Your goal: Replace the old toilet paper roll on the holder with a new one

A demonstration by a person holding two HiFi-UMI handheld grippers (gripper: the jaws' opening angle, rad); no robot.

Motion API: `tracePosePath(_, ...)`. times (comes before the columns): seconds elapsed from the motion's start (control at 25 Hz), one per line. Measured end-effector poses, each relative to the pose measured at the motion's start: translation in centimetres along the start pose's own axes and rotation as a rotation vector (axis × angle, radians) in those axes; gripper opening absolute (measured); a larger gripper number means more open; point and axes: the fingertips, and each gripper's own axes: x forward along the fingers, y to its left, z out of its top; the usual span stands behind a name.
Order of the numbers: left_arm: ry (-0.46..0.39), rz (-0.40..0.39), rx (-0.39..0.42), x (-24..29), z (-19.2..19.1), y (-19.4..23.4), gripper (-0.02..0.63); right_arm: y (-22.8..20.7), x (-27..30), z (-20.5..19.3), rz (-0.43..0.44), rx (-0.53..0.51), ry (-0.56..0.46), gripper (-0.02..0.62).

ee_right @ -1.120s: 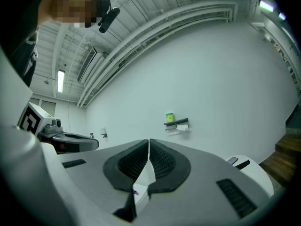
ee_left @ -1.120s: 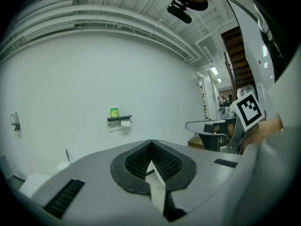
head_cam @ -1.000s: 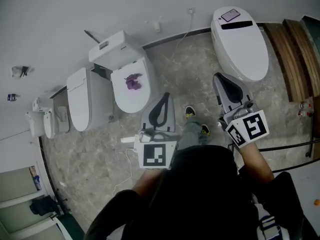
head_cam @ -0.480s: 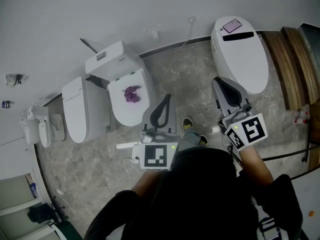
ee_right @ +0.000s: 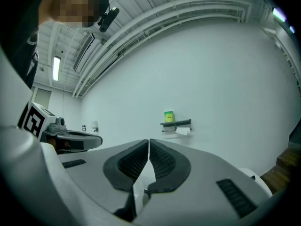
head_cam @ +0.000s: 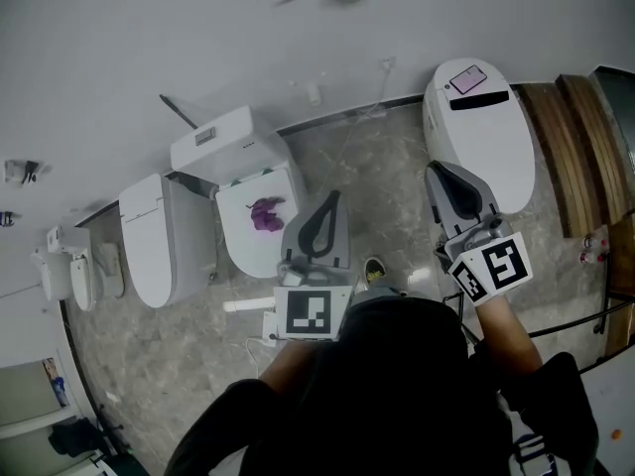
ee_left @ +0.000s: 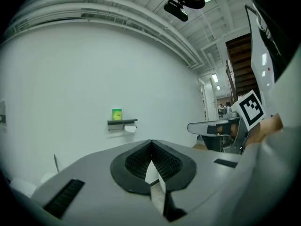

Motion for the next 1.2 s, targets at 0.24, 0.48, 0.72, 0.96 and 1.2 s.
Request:
tracePosePath(0.24,-0.014,-0.009,-0.011,1.0,0.4,3.3,0.014,0.2,3.0,0.5,-0.030,-0.023,-0.007,0.021)
tracePosePath(0.48,-0.021,0.014,-0.025,1.9,0.3,5.6,0.014,0.3,5.0,0.6,-0.020,-0.034,0.010,0.021)
tracePosePath(0.72,-0.008,0.040,-0.034,3.2,-0.3,7.1,0.014,-0.4,7.0,0.0,-0.003,-0.026,0.018,0.021)
tracePosePath(0.96,0.004,0.062,-0.027,6.8,-0.3,7.8,0.014,-3.5,9.7,-0.4,0.009,-0.009,0.020,0.021)
tracePosePath(1.2,0.030,0.079,-0.012,11.9,0.0,8.2,0.014,-8.0,12.7,-0.5,0.021,0.007,0.019,0.021)
